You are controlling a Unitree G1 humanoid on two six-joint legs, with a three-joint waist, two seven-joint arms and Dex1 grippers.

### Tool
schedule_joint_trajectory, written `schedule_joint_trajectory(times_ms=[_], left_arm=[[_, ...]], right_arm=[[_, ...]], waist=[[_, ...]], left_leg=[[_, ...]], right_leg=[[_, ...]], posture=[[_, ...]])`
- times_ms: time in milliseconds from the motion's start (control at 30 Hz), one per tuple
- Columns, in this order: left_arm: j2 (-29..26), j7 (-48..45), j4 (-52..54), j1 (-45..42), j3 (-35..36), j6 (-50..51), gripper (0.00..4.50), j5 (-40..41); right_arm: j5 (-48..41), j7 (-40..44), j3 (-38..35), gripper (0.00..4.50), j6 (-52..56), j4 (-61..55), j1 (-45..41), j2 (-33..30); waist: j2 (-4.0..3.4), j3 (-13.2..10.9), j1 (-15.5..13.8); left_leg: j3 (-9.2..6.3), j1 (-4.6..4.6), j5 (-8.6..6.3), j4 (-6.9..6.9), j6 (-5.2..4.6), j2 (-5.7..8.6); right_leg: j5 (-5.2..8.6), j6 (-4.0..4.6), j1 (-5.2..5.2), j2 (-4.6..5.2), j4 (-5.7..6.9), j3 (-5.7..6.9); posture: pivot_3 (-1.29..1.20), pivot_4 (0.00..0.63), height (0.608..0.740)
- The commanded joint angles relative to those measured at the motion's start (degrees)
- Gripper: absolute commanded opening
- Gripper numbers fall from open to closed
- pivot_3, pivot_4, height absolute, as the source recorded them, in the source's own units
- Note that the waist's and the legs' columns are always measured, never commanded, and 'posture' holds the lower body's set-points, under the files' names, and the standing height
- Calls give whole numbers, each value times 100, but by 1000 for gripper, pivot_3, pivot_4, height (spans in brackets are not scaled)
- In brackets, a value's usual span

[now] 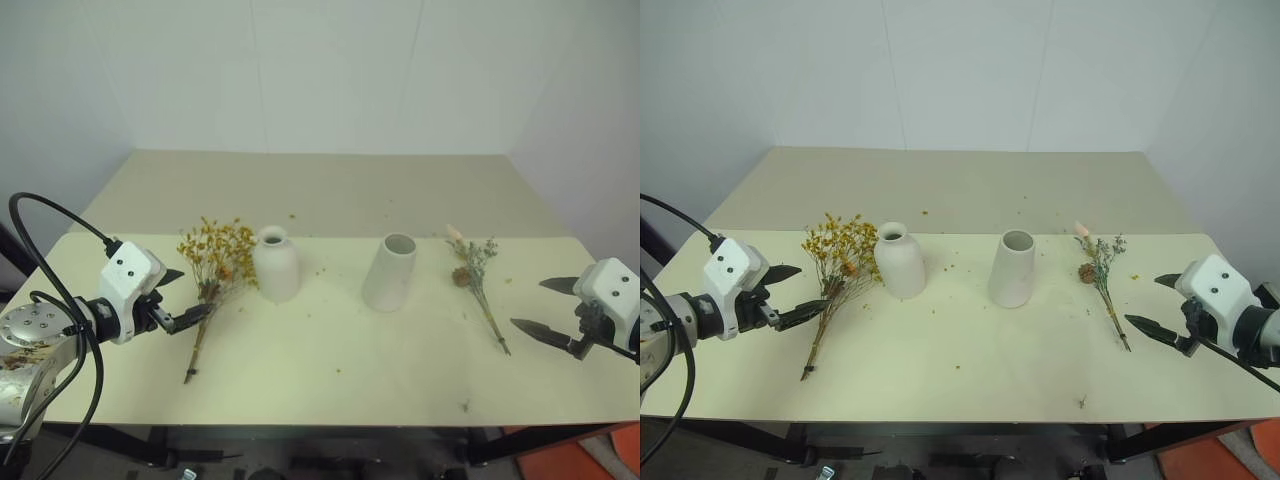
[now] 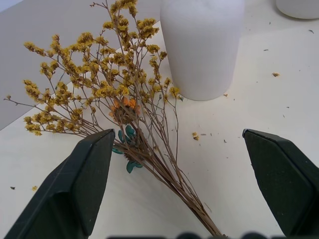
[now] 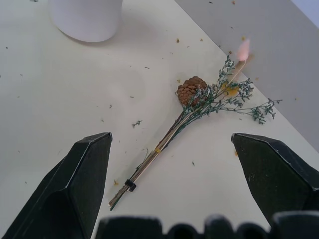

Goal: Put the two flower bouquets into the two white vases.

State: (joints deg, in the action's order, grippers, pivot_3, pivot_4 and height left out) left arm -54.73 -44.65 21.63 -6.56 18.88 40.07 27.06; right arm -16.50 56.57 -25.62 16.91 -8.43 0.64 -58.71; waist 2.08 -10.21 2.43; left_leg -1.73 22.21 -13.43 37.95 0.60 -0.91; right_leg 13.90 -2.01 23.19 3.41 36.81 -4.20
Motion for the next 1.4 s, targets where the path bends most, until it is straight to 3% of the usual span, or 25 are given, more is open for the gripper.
schedule_joint_trajectory(times_ms=[33,467,700,867,1033,1200,1400], left_arm=[[-44,-2,100,-29,92,-72,4500,-31],[-41,-62,195,-98,73,2,4500,75],[883,-353,479,-796,-150,-401,4500,990],[1314,-779,313,-1458,-1469,-695,4500,647],[1831,-913,-561,-2027,-2415,-1041,4500,67],[2136,-1021,-962,-2195,-2511,-1184,4500,11],[2270,-972,-926,-2192,-2509,-1221,4500,-39]], right_arm=[[-39,-54,-273,4487,-36,-110,-54,-79],[-77,-115,-324,4487,53,-216,38,-43],[36,-519,59,4487,907,-104,-290,-145],[118,-960,904,4487,2253,-100,-1145,-173],[345,-1653,1745,4487,3335,436,-2383,371],[506,-2323,1978,4487,3837,1005,-3057,1067],[598,-2599,2130,4487,3933,1615,-3370,1378]], waist=[[0,0,0],[0,0,0],[1,1,-32],[0,1,-4],[0,1,28],[0,1,4],[0,1,-32]], left_leg=[[0,0,0,0,0,0],[0,0,0,0,0,0],[-1,2,0,1,0,3],[0,-3,0,1,0,6],[-1,2,1,1,-1,7],[-6,13,1,1,-1,8],[-7,25,1,2,-1,15]], right_leg=[[0,0,0,0,0,0],[0,0,0,0,0,0],[-3,-1,-2,2,-1,1],[-6,0,-7,0,2,-4],[-7,0,-1,-4,2,-8],[-8,2,11,-3,3,-7],[-17,-8,17,5,-3,-5]], posture=[[0,150,740],[0,150,740],[0,150,740],[0,150,740],[0,150,740],[0,150,740],[0,150,740]])
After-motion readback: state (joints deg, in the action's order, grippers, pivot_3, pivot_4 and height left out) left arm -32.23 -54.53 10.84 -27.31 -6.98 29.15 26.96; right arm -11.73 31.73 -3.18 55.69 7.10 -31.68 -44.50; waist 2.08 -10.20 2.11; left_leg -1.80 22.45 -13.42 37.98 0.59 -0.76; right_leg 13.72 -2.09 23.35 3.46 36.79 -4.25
